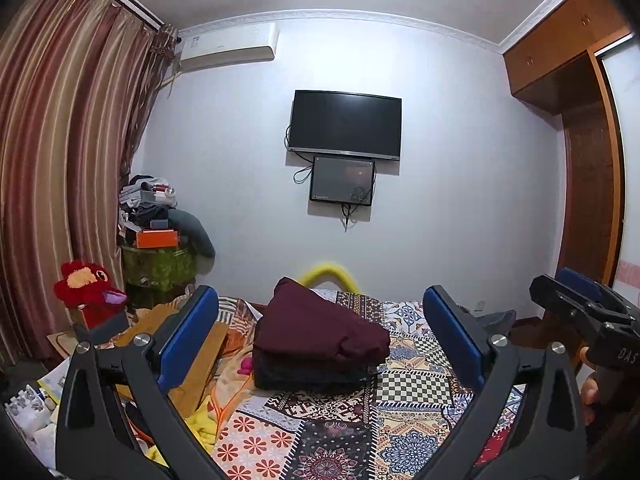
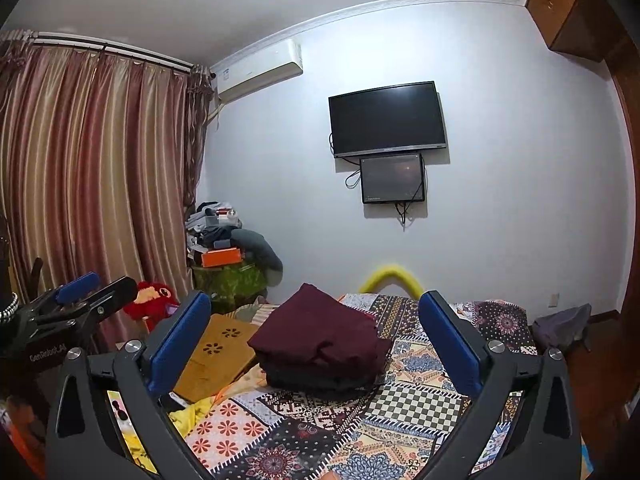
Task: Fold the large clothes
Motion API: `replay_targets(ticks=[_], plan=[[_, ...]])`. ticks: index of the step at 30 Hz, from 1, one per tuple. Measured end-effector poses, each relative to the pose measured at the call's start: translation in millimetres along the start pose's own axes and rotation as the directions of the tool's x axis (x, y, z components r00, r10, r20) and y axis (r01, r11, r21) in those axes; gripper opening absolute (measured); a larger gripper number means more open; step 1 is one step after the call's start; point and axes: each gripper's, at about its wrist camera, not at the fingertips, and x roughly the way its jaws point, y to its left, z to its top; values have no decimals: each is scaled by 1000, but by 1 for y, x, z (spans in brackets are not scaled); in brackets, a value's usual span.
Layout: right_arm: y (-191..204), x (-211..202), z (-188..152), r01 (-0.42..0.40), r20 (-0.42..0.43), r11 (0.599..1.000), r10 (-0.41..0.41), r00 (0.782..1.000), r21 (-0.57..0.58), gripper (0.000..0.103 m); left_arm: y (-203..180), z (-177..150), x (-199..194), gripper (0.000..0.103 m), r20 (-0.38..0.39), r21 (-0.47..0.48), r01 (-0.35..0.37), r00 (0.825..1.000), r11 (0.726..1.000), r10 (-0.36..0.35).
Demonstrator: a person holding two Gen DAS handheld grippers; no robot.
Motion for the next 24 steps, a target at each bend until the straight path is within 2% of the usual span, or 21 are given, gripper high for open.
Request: replay_targets(ticks=[24], plan=[[-7, 3, -3, -11, -43, 999, 13, 999, 37, 103, -7, -6, 8, 103, -19, 0, -2, 1000, 1000, 2]])
